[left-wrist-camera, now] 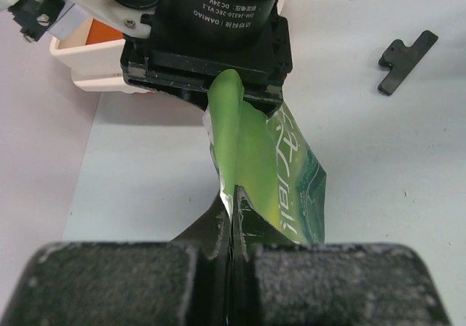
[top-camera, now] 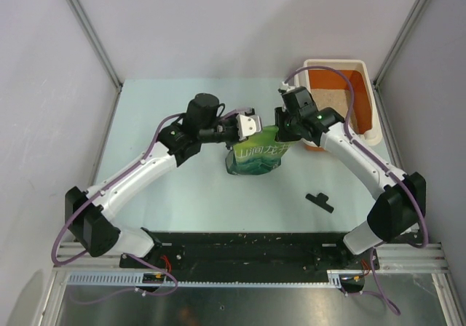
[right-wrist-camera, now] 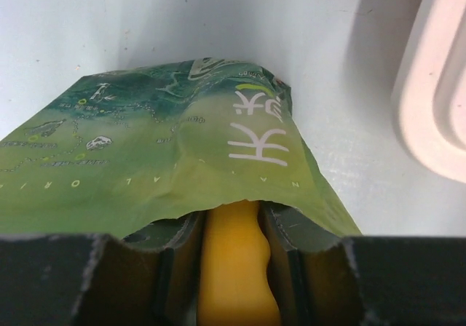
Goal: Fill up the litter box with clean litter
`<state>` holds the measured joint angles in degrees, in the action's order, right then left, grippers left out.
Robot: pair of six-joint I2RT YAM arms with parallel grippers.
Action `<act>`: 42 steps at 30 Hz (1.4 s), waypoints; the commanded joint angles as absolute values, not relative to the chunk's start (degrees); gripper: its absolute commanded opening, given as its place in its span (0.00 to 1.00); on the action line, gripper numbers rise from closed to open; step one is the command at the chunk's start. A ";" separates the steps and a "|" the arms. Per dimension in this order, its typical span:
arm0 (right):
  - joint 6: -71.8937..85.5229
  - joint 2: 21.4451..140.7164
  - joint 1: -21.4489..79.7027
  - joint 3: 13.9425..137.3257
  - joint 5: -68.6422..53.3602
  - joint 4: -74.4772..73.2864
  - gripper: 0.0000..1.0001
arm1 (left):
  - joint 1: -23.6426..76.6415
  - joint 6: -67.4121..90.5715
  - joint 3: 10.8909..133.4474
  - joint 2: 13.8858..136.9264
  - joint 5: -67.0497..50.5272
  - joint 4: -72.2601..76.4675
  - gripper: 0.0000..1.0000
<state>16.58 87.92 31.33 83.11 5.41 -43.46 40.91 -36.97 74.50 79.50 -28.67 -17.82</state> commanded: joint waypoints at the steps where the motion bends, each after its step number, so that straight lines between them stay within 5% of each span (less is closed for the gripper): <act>1: 18.89 89.12 28.74 78.84 2.30 -42.73 0.00 | 41.31 -35.51 80.77 79.18 -32.70 -10.99 0.00; 22: 37.06 88.77 7.30 66.27 -58.24 -11.52 0.00 | 43.95 -42.44 77.88 80.59 -23.38 -11.43 0.00; 42: 43.42 88.51 -5.18 66.27 -71.80 -4.39 0.00 | 42.28 -47.46 78.31 82.18 -20.30 -12.48 0.00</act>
<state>43.92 89.52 -2.61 66.11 -67.18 -4.89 42.61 -45.63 75.77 82.48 -20.53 -15.64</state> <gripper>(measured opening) 0.319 0.004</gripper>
